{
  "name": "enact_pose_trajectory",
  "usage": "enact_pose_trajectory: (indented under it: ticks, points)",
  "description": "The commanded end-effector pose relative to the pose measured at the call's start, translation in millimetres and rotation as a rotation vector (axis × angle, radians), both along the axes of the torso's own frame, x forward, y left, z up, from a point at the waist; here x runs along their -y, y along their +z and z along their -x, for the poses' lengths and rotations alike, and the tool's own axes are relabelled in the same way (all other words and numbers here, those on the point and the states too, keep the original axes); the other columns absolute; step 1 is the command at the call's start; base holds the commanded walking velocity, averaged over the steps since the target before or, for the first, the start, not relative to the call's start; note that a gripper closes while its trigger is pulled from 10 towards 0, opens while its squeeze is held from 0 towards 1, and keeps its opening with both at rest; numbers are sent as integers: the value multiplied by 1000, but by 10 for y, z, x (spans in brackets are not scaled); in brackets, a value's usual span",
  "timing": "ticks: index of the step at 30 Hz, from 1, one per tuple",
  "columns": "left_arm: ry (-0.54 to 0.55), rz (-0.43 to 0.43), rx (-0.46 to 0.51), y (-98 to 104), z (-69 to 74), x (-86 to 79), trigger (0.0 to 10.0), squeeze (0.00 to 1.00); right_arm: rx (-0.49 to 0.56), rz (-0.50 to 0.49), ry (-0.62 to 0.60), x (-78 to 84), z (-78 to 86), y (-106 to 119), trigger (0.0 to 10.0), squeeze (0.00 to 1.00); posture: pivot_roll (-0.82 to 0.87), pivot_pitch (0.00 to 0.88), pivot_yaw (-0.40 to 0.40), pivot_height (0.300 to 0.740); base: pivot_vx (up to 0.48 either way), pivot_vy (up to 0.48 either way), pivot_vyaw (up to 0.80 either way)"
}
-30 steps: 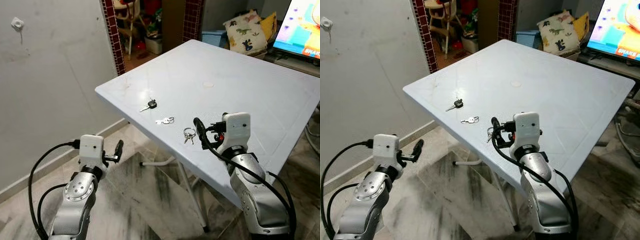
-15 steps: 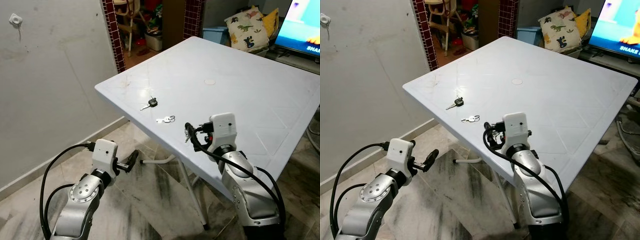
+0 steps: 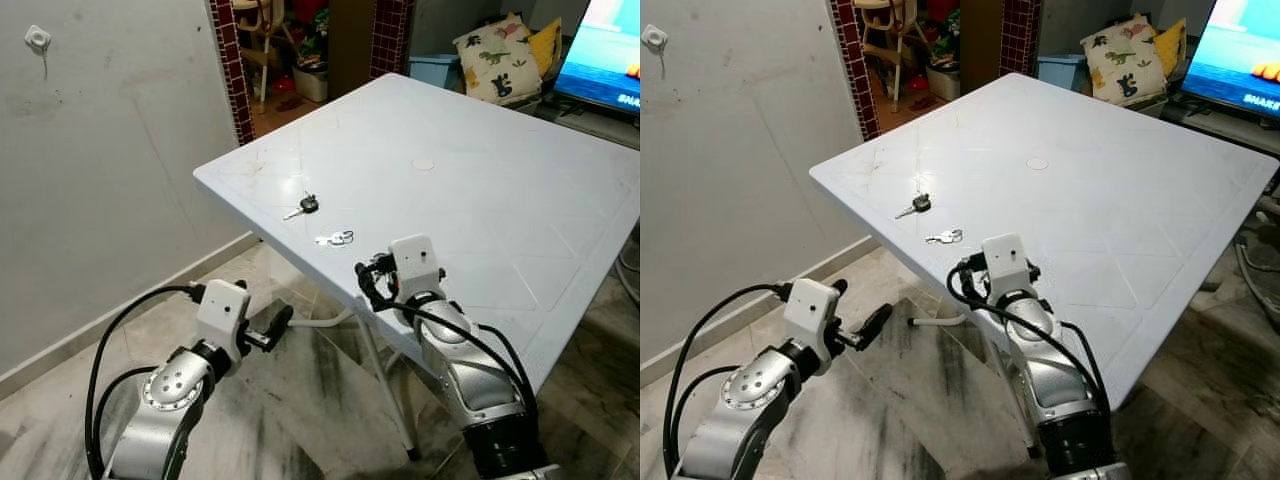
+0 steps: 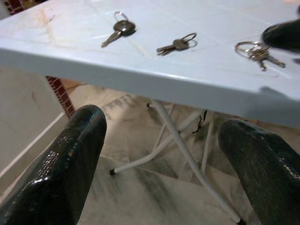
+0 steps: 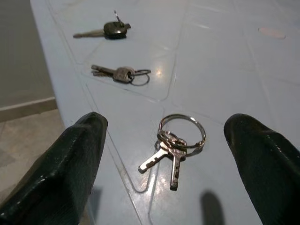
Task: Hang keys on a hook
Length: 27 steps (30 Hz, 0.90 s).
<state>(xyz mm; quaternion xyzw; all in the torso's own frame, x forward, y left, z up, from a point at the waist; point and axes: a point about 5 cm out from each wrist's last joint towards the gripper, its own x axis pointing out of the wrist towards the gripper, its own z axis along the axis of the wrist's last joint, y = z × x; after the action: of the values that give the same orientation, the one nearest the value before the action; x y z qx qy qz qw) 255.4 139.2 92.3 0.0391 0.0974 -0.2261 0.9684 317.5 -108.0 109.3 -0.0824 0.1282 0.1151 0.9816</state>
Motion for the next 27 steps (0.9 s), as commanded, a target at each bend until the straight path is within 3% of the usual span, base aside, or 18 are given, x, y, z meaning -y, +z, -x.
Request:
enact_pose_trajectory:
  ticks: [1, 14, 23, 24, 25, 26, 27]
  points:
    - [-13, -12, 19, 37, 26, -8, 10000, 0, 12, 6, -26, 9, -71, 20, 10000, 0, -10, 40, 44, 740, 0, 0, 0]
    - [-4, -37, 46, 78, 101, -1, 10000, 0, -64, 2, -73, -187, -208, -166, 10000, 0, 16, 72, 45, 740, 0, 0, 0]
    - [-3, -46, 48, 89, 122, -4, 10000, 0, -71, 17, -121, -179, -239, -226, 9922, 0, 20, 81, 49, 740, 0, 0, 0]
    - [-4, -46, 47, 88, 123, -5, 10000, 0, -72, 20, -130, -166, -241, -230, 9216, 0, 20, 82, 50, 740, 0, 0, 0]
    - [-4, -46, 46, 85, 124, -4, 10000, 0, -73, 22, -136, -154, -241, -235, 7804, 0, 19, 83, 50, 740, 0, 0, 0]
    - [-5, -47, 44, 80, 126, -2, 10000, 0, -82, 20, -154, -125, -239, -255, 2392, 0, 18, 83, 50, 740, 0, 0, 0]
    - [-5, -47, 43, 78, 126, -1, 10000, 0, -85, 18, -160, -116, -238, -262, 2392, 0, 18, 83, 50, 740, 0, 0, 0]
